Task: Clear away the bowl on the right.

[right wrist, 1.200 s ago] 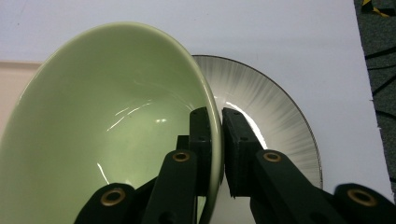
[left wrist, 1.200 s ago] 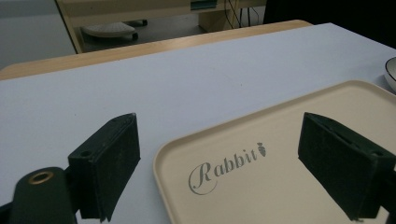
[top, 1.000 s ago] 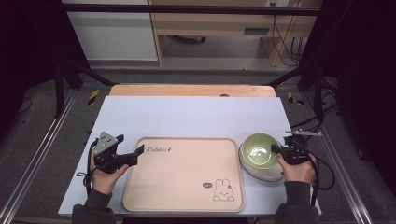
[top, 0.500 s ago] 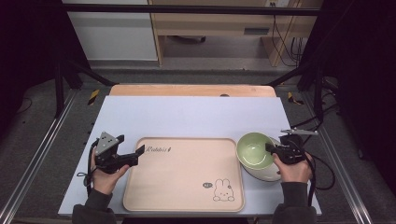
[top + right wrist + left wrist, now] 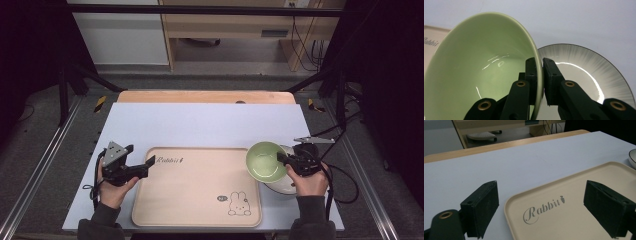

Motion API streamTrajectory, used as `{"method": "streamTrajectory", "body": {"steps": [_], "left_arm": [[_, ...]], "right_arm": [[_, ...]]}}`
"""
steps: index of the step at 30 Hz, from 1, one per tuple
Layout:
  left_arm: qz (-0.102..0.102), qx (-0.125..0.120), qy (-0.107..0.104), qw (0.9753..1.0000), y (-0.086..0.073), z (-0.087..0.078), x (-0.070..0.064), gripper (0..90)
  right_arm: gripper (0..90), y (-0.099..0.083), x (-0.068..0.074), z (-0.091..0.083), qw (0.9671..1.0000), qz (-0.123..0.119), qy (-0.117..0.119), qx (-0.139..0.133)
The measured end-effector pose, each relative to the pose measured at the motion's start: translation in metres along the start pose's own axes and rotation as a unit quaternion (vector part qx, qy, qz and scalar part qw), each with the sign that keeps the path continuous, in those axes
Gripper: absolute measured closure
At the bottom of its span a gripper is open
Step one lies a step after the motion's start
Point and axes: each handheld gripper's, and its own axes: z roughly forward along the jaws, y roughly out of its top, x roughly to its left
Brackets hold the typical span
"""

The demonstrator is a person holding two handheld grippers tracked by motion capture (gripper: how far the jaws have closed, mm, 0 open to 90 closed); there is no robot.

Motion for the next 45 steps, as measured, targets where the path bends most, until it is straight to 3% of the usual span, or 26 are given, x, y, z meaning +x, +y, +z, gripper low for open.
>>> {"method": "streamTrajectory", "body": {"steps": [32, 41, 45], "left_arm": [[-0.003, -0.001, -0.002, 1.0000, 0.000, 0.000, 0.001, 12.1], [-0.015, -0.003, -0.008, 0.9999, -0.001, 0.001, 0.003, 12.0], [-0.011, 0.002, -0.010, 0.9999, -0.002, 0.003, 0.001, 12.2]], "right_arm": [[83.0, 0.020, 0.045, 0.012, 0.9980, -0.041, 0.047, -0.004], [82.9, 0.031, 0.057, 0.017, 0.9959, -0.047, 0.077, -0.009], [83.0, 0.031, 0.061, 0.020, 0.9959, -0.055, 0.071, -0.007]]}}
